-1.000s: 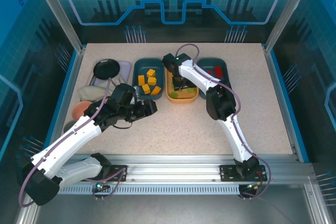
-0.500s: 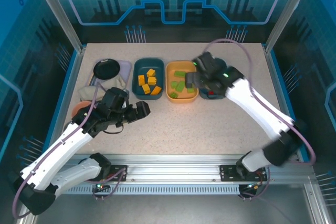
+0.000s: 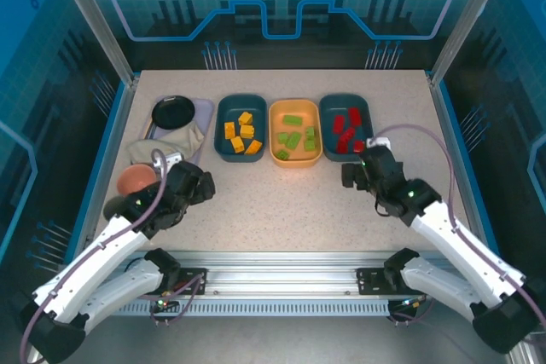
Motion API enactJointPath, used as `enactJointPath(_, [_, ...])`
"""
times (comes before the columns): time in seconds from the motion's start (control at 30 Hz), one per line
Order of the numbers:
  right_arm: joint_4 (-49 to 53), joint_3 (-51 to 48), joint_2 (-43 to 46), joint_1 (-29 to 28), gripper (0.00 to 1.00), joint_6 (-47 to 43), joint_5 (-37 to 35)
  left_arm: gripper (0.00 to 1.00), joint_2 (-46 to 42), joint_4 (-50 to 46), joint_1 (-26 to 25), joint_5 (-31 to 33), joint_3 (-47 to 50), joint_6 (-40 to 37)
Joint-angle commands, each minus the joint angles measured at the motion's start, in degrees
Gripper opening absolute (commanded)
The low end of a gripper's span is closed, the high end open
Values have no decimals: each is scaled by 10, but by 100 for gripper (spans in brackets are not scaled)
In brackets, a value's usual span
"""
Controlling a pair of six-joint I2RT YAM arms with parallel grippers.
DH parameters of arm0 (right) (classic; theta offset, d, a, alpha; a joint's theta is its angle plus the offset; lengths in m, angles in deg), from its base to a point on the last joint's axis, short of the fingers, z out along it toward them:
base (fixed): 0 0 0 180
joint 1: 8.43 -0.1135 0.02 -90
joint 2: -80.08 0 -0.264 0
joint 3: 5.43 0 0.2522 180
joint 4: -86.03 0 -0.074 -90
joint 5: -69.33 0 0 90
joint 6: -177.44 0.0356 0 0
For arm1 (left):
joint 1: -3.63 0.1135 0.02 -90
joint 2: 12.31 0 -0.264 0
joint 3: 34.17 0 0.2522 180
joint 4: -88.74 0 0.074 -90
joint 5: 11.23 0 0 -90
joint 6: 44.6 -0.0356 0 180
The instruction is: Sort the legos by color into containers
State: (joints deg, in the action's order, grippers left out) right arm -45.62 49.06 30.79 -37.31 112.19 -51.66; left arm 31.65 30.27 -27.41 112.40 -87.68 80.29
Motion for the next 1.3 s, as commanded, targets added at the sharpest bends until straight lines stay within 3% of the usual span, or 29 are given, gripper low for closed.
enactJointPath(0.0, [-192,-106,38,23,100,-79,-76,99,-10,194,19,96,69,-208])
enactJointPath(0.1, [-251,-145,30,46,100,-122,-91,99,10,307,75,41,124,-266])
enactJointPath(0.17, [-249,-134,5,85,100,-143,-40,99,40,344,121,-2,139,-259])
enactJointPath(0.3, [-375,-180,-55,127,100,-192,-7,99,139,406,191,-57,142,-245])
enactJointPath(0.63, [-620,-171,-227,237,100,-214,139,99,362,636,274,-182,77,-314])
enactJointPath(0.77, [-710,-167,-279,263,100,-205,176,99,400,711,293,-224,72,-326])
enactJointPath(0.87, [-781,-187,-313,273,100,-198,202,99,409,826,302,-242,128,-327])
enactJointPath(1.0, [-917,-234,-363,272,100,-212,230,99,427,926,303,-227,176,-324])
enactJointPath(1.27, [-815,-180,-367,255,100,-223,204,99,428,913,302,-222,169,-323])
